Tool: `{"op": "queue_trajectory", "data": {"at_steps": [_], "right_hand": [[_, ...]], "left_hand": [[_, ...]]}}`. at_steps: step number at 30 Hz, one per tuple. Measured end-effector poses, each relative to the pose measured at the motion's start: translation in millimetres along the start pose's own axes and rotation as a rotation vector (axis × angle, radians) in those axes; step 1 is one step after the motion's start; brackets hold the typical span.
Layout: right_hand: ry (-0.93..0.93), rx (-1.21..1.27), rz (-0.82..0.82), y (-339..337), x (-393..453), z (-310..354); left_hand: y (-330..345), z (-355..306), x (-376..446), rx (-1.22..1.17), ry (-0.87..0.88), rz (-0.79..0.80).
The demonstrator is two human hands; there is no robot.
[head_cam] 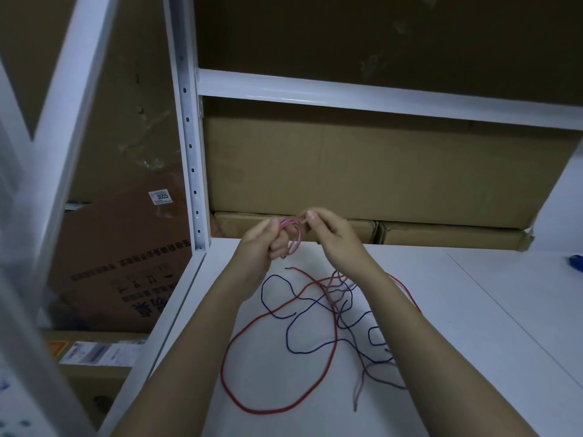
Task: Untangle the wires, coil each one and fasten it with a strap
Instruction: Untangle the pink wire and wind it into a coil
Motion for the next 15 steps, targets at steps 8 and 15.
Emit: {"op": "queue_trajectory", "data": {"at_steps": [8, 15], "right_hand": [[0.081, 0.129, 0.012, 5.4, -10.9, 3.2], [0.111, 0.07, -0.095, 2.8, -15.1, 3.6]], "left_hand": [[-1.7, -5.7, 0.7, -0.096, -0.154, 0.053], [15.5, -11.4, 0.3, -0.004, -0.186, 0.062]]}}
Point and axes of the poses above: each hand's wrist, its own x-axis towards the middle knuckle, its own y-axis out of the palm, z = x × y, the point moved 2 cm from there along x, towards the middle knuckle, and after that the axes turned 7 degrees about x, right-handed, at the moved point
